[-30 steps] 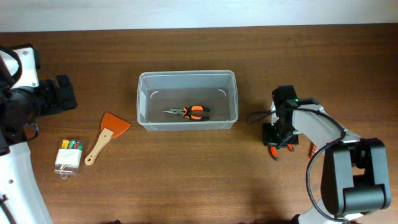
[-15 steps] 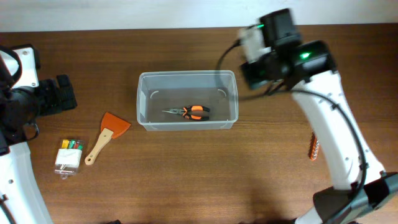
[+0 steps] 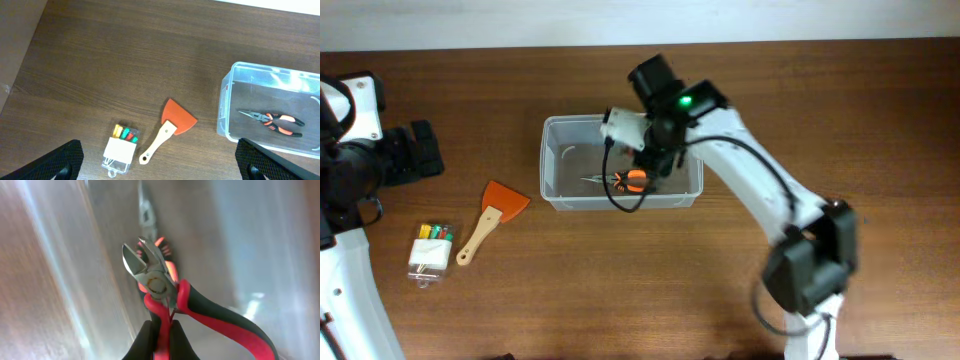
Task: Pack container
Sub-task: 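Carry the cutting pliers into the container and open the right gripper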
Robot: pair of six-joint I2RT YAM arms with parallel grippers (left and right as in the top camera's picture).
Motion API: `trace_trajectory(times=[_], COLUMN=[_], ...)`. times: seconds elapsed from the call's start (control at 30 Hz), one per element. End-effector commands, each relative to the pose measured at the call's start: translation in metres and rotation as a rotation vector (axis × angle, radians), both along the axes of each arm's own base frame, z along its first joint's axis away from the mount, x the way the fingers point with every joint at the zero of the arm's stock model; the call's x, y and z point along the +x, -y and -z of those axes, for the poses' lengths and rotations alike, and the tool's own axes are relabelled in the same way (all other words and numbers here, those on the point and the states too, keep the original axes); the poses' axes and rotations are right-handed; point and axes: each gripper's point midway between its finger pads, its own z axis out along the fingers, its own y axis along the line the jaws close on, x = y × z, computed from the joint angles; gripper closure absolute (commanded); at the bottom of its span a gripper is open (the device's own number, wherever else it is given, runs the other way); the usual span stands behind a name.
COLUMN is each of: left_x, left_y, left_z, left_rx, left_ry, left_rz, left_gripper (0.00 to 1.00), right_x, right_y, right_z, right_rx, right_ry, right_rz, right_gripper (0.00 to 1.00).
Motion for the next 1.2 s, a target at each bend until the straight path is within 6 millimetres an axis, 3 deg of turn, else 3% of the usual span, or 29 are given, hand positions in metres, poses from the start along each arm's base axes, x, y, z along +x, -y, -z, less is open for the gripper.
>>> trace_trajectory(times=[0.0,0.1,0.2,0.27,0.3,0.37,0.4,0.47,0.57,0.63,0.7,0.73,0.83,0.9,1.0,1.17], left_x=[0.001,0.001,0.001,0.001,0.001,0.001,0.001,0.001,0.001,0.001,0.001,0.001,0.001,0.001,0.001,0.001], left_y=[0.001,0.001,0.001,0.001,0.001,0.001,0.001,0.001,0.001,0.001,0.001,0.001,0.001,0.001,0.001,0.001], left_z=[-0.003,-0.003,-0.003,-0.003,-0.003,-0.003,-0.003,-0.003,-0.003,-0.003,-0.003,-0.003,-0.003,-0.003,-0.003,-0.003], left_rx=[-0.004,-0.004,-0.004,-0.004,-0.004,-0.004,-0.004,-0.004,-0.004,-0.003,-0.003,-0.003,-0.004,-0.004,-0.004,-0.004], left_ry=[0.011,0.011,0.011,0.011,0.011,0.011,0.011,0.011,0.011,0.011,0.011,0.011,0.011,0.011,0.011,0.012], left_rz=[0.007,0.007,0.007,0.007,0.007,0.007,0.007,0.007,0.007,0.007,0.007,0.007,0.007,0.007,0.007,0.006], left_gripper=[0.01,0.01,0.01,0.01,0.01,0.01,0.01,0.01,0.01,0.01,0.01,0.01,0.01,0.01,0.01,0.01], right_x=[-0.006,-0.008,-0.008,-0.007,-0.007,-0.008,-0.008,-0.007,0.005,0.02,0.034,0.04,0.042,0.029,0.002,-0.055], right_y=[-0.008,-0.006,-0.007,-0.006,-0.006,-0.005,-0.004,-0.003,0.003,0.011,0.028,0.045,0.097,0.148,0.223,0.32], right_z=[0.033,0.052,0.057,0.057,0.056,0.056,0.055,0.047,0.013,-0.025,-0.079,-0.114,-0.182,-0.215,-0.231,-0.224], right_rx=[0.0,-0.024,-0.026,-0.026,-0.027,-0.03,-0.031,-0.033,-0.048,-0.055,-0.049,-0.039,0.022,0.081,0.128,0.084], right_ry=[-0.086,-0.128,-0.132,-0.133,-0.133,-0.136,-0.134,-0.123,-0.044,0.055,0.18,0.255,0.37,0.376,0.32,0.189], right_rz=[-0.045,-0.044,-0.044,-0.041,-0.041,-0.041,-0.04,-0.038,0.019,0.097,0.213,0.317,0.575,0.788,1.134,1.58], right_gripper=[0.96,0.96,0.93,0.66,0.58,0.48,0.37,0.3,0.27,0.25,0.15,0.03,0.02,0.01,0.01,0.01])
